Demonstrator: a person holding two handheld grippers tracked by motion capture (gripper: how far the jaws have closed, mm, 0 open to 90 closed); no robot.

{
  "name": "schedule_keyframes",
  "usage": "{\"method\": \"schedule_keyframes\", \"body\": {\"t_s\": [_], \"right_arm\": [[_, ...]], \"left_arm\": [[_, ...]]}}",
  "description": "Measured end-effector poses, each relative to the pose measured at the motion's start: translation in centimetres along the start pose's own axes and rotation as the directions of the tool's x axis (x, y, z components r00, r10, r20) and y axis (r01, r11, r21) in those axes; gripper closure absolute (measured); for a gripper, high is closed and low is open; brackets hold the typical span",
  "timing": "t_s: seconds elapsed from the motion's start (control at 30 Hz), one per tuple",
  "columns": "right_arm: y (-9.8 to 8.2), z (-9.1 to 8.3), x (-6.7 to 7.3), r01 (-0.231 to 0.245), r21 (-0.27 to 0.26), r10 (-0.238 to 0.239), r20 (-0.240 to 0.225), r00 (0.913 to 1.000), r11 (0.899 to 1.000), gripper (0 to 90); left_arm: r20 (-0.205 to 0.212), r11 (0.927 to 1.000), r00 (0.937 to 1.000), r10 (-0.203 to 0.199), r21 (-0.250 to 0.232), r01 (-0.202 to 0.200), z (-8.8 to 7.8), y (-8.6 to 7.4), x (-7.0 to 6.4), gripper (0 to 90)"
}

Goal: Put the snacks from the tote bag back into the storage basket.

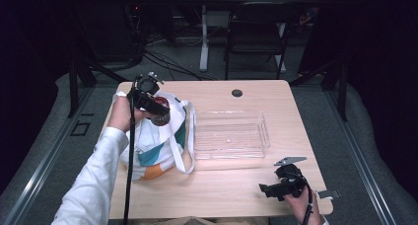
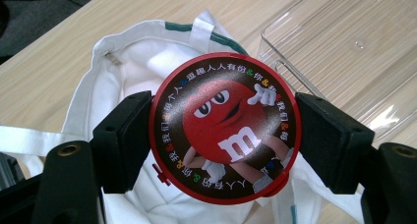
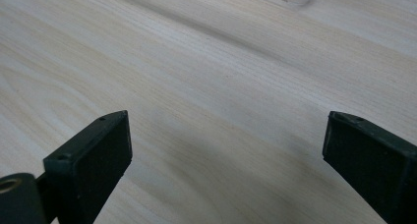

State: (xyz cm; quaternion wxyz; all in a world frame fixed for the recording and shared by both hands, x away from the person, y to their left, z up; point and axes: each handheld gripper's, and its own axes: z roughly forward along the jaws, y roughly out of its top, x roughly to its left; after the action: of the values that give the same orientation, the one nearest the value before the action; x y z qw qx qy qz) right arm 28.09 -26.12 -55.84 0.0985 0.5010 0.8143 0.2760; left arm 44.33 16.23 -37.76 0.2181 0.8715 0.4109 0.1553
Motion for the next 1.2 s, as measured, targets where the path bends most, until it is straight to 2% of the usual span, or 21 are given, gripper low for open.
{"method": "schedule_keyframes", "body": {"t_s": [0.4, 0.9, 1.2], "right_arm": [[0.0, 0.0, -0.1, -0.002, -0.001, 0.002, 0.000, 1.0000, 1.000, 4.1], [0.0, 0.0, -0.1, -0.002, -0.004, 0.002, 0.000, 1.0000, 1.000, 4.1], [0.2, 0.3, -0.2, 0.002, 0.007, -0.002, -0.006, 1.0000, 1.000, 4.1]], "left_arm": [[0.014, 0.9996, 0.9998, 0.017, -0.024, -0.017, -0.5, 1.0, -0.6, 26.0], [0.029, 0.9981, 0.9983, 0.050, -0.039, -0.049, -0.8, 2.6, -2.1, 26.2], [0.052, 0.9955, 0.9953, 0.082, -0.052, -0.079, -0.8, 3.7, -3.2, 26.3]]}}
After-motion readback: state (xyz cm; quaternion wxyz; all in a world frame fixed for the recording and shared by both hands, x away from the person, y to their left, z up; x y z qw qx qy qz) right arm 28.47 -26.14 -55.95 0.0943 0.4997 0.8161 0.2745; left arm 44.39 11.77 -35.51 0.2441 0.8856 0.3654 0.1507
